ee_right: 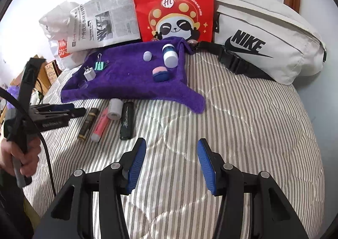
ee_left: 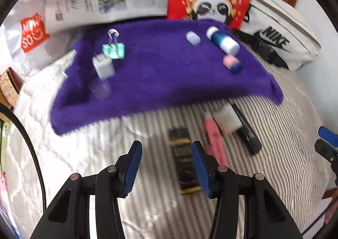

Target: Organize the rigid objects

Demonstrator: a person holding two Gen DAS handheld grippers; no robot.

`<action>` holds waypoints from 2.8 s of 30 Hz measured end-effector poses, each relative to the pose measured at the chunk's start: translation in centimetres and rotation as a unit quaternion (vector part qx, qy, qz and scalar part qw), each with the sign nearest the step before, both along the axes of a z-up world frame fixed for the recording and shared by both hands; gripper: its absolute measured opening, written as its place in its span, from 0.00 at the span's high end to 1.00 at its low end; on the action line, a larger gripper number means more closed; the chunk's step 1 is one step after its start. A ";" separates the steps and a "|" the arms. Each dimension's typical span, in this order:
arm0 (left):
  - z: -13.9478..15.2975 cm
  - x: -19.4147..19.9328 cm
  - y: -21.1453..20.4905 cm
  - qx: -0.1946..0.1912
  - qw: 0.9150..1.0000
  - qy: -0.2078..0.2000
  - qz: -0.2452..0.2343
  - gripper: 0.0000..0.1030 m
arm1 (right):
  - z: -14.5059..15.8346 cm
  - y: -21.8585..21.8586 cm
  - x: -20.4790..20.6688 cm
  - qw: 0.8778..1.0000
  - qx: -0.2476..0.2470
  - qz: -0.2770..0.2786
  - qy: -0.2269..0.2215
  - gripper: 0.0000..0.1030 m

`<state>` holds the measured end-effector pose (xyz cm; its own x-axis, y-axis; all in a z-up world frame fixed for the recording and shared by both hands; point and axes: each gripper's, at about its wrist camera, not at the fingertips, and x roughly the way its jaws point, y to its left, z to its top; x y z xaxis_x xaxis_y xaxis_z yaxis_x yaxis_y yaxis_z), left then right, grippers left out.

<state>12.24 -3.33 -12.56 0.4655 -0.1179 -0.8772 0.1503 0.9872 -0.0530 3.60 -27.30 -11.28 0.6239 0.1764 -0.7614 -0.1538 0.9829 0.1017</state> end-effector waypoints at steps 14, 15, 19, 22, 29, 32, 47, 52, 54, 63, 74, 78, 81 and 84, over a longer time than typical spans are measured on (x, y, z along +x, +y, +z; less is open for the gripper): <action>-1.3 -2.1 -0.6 0.026 1.000 -0.008 -0.011 0.68 | -1.9 -1.3 -0.9 1.000 0.003 -0.010 0.022 0.51; -1.3 -2.2 -0.7 0.029 0.999 -0.010 -0.011 0.68 | -2.0 -1.2 -0.9 1.000 0.002 -0.009 0.023 0.51; -1.5 -1.5 -1.6 0.032 0.999 -0.020 -0.012 0.73 | -2.3 -0.3 -0.2 1.000 -0.003 0.001 0.029 0.51; -1.4 -1.3 -1.8 0.033 0.999 -0.014 -0.027 0.78 | -2.5 0.9 0.5 0.999 -0.006 0.013 0.029 0.51; -1.4 -2.1 3.0 0.026 0.999 -0.014 0.020 0.78 | -3.0 4.7 3.0 0.998 -0.005 0.062 0.026 0.51; -1.4 -2.6 5.6 0.018 0.999 -0.016 0.042 0.78 | -3.6 6.7 4.6 0.996 -0.016 0.083 0.023 0.51; -1.8 -3.9 7.1 0.012 0.998 -0.038 0.055 0.78 | -5.9 10.1 7.7 0.992 -0.066 0.107 0.012 0.66; -1.9 -4.4 7.4 0.006 0.997 -0.050 0.054 0.78 | -5.9 9.9 7.9 0.994 -0.051 0.091 0.013 0.75; -1.9 -4.4 7.4 0.006 0.997 -0.051 0.053 0.78 | -5.8 9.6 7.9 0.995 -0.048 0.087 0.020 0.78; -2.0 -4.9 7.2 0.009 0.996 -0.060 0.058 0.78 | -5.9 7.1 4.9 0.995 -0.041 0.080 0.043 0.78; -2.3 -5.7 7.1 0.012 0.994 -0.093 0.060 0.78 | -6.3 7.5 5.2 0.993 -0.055 0.102 -0.011 0.77; -2.3 -5.7 7.0 0.012 0.994 -0.094 0.061 0.78 | -6.6 7.5 5.0 0.993 -0.054 0.104 -0.032 0.76; -2.3 -5.6 7.0 0.011 0.994 -0.094 0.061 0.78 | -6.6 7.5 5.0 0.993 -0.054 0.103 -0.032 0.76; -2.4 -5.6 7.2 0.002 0.994 -0.094 0.063 0.77 | -6.6 7.6 5.0 0.993 -0.057 0.103 -0.034 0.76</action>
<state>6.63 3.86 -14.92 0.6313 -0.0454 -0.7742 0.0333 0.9990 -0.0314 8.57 -19.72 -17.87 0.6336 0.2203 -0.7416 -0.3545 0.9347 -0.0252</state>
